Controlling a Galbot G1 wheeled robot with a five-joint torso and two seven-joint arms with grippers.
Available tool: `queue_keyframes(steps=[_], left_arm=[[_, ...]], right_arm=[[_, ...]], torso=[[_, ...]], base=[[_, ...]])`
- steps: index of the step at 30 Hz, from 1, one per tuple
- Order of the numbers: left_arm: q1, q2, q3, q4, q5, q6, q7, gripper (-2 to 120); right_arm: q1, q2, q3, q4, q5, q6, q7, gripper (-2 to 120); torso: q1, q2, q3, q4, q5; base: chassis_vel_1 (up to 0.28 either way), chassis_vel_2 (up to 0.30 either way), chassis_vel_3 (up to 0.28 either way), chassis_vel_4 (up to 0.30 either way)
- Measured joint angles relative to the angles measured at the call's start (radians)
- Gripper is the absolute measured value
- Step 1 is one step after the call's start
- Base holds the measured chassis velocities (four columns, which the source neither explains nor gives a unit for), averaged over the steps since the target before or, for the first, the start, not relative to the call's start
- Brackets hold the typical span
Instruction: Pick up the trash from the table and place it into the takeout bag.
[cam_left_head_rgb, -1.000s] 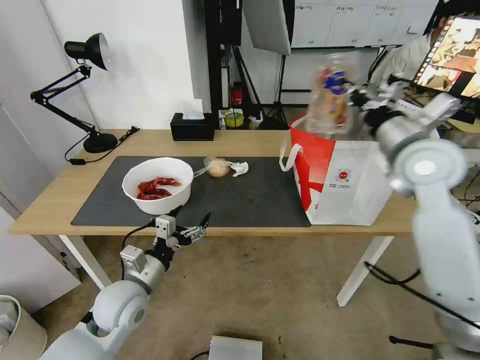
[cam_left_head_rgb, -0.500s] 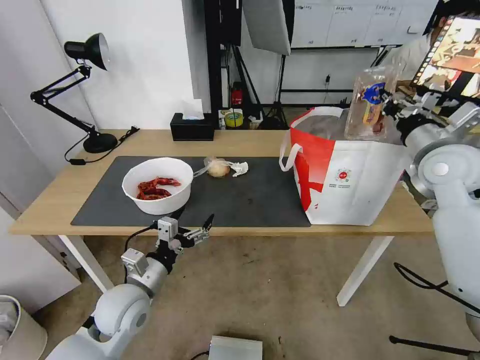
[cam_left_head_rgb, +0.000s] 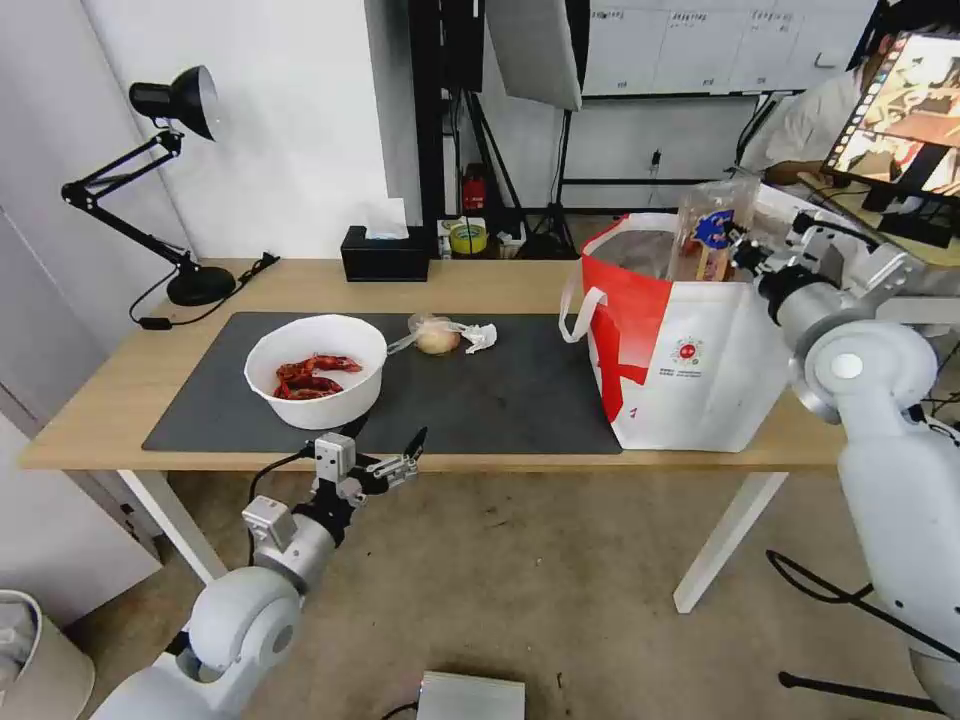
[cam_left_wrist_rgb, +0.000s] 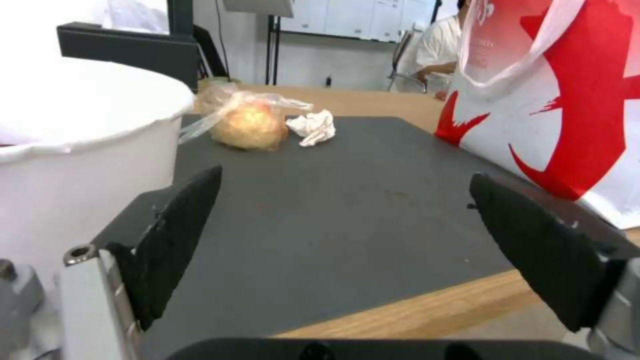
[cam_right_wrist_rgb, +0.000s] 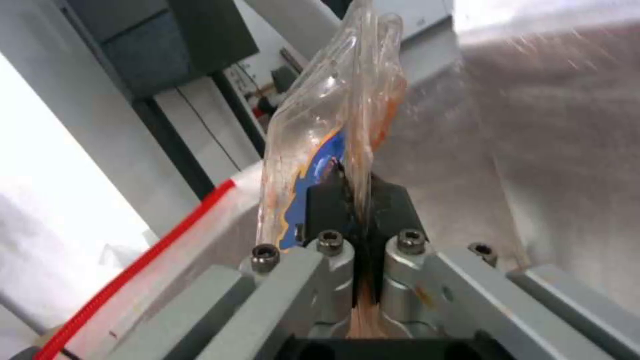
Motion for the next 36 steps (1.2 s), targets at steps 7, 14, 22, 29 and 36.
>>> queue_keyframes(steps=[7,14,22,29,36], left_arm=[[-0.016,0.003,0.014,0.008,-0.002,0.002,-0.003,100],[-0.024,0.005,0.017,0.014,-0.003,0.002,-0.004,100],[-0.039,0.019,0.017,0.014,-0.012,0.003,-0.007,100],[-0.039,0.022,0.013,0.009,-0.017,0.004,-0.008,100],[-0.031,0.019,0.003,0.004,-0.015,0.005,-0.008,100]], right_arm=[[-0.003,0.0,0.008,0.003,0.047,-0.018,0.035,0],[0.002,0.0,0.009,0.007,0.084,-0.06,0.073,18],[0.021,0.0,0.006,0.001,0.086,-0.071,0.065,46],[0.044,-0.012,-0.007,0.007,0.086,-0.067,0.018,72],[0.058,-0.031,-0.027,0.028,0.08,-0.051,-0.053,96]], torso=[[0.0,0.0,0.0,-0.0001,0.0],[0.0,0.0,0.0,0.0,0.0],[0.0,0.0,0.0,0.0,0.0001],[0.0,0.0,0.0,0.0,0.0],[0.0,0.0,0.0,0.0,0.0002]], base=[[0.0,0.0,0.0,0.0],[0.0,0.0,0.0,0.0],[0.0,0.0,0.0,0.0],[0.0,0.0,0.0,0.0],[0.0,0.0,0.0,0.0]])
